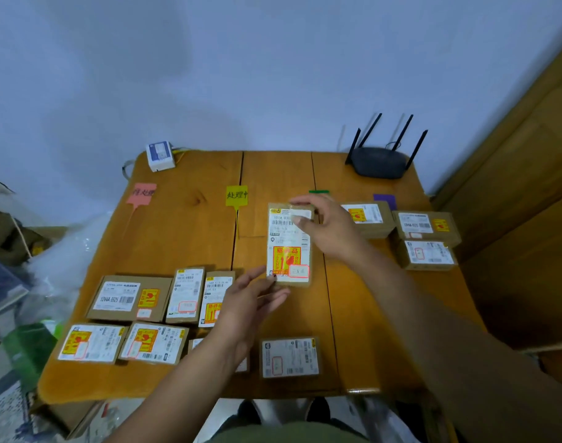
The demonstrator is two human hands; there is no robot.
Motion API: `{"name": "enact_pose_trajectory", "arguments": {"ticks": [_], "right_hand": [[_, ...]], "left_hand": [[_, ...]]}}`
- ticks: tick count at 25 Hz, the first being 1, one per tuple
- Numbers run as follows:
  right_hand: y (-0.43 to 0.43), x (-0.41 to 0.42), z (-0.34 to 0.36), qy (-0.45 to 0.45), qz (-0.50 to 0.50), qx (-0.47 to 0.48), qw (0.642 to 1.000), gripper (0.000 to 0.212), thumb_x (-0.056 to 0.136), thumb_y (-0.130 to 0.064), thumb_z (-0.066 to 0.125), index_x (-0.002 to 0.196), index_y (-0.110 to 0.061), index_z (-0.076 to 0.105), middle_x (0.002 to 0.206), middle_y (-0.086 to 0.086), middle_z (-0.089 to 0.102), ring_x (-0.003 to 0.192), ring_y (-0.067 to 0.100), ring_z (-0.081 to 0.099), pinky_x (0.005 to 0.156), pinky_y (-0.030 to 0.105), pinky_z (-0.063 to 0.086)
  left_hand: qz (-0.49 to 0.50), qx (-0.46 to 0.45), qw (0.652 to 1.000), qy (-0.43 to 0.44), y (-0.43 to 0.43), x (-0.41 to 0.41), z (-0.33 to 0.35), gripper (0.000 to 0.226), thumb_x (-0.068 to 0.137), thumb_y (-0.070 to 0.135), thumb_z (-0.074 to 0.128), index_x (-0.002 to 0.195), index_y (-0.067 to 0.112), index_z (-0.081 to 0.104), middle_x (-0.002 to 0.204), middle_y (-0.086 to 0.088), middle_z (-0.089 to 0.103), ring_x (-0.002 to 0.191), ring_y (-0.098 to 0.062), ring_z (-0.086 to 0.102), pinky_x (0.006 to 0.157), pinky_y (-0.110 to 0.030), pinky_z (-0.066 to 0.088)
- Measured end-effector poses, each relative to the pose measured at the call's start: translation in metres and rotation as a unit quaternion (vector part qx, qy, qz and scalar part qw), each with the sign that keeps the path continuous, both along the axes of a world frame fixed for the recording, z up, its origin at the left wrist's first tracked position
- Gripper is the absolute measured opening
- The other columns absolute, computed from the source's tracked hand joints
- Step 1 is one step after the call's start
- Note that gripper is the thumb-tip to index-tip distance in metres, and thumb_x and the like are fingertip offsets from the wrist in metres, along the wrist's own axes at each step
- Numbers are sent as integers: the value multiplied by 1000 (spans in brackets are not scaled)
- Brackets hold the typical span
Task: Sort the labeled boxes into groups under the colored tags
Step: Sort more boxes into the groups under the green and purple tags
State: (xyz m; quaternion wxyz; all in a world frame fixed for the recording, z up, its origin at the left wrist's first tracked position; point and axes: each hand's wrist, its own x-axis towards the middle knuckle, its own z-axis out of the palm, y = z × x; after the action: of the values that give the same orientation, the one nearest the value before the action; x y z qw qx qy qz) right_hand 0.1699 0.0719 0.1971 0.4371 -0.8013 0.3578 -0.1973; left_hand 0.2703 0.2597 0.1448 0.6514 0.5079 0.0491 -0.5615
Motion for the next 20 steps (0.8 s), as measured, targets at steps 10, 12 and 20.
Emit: {"name": "enact_pose_trajectory", "arguments": {"ticks": [10,12,20], "right_hand": [[-6,29,68,-38,39,78,995,30,99,-21,65,128,-29,68,122,0,73,102,15,75,82,34,64],[-6,31,68,-44,33,84,995,29,99,-21,65,127,-30,68,122,-2,72,103,15,74,83,33,64],[21,12,2,-32,-115,209,971,30,97,-14,66,123,-30,61,130,-4,65,99,6,70,71,26,63]], "left_hand": [[-3,-65,996,-54,8,16,55,31,96,-2,63,127,0,60,110,-33,74,105,-42,75,89,-40,63],[-5,-59,995,-79,9,20,56,31,96,-1,63,127,3,62,108,-30,76,105,-39,75,89,-39,63],[-27,18,975,-218,7,41,33,35,100,15,62,133,24,68,116,-11,78,115,-27,69,99,-46,50]]}}
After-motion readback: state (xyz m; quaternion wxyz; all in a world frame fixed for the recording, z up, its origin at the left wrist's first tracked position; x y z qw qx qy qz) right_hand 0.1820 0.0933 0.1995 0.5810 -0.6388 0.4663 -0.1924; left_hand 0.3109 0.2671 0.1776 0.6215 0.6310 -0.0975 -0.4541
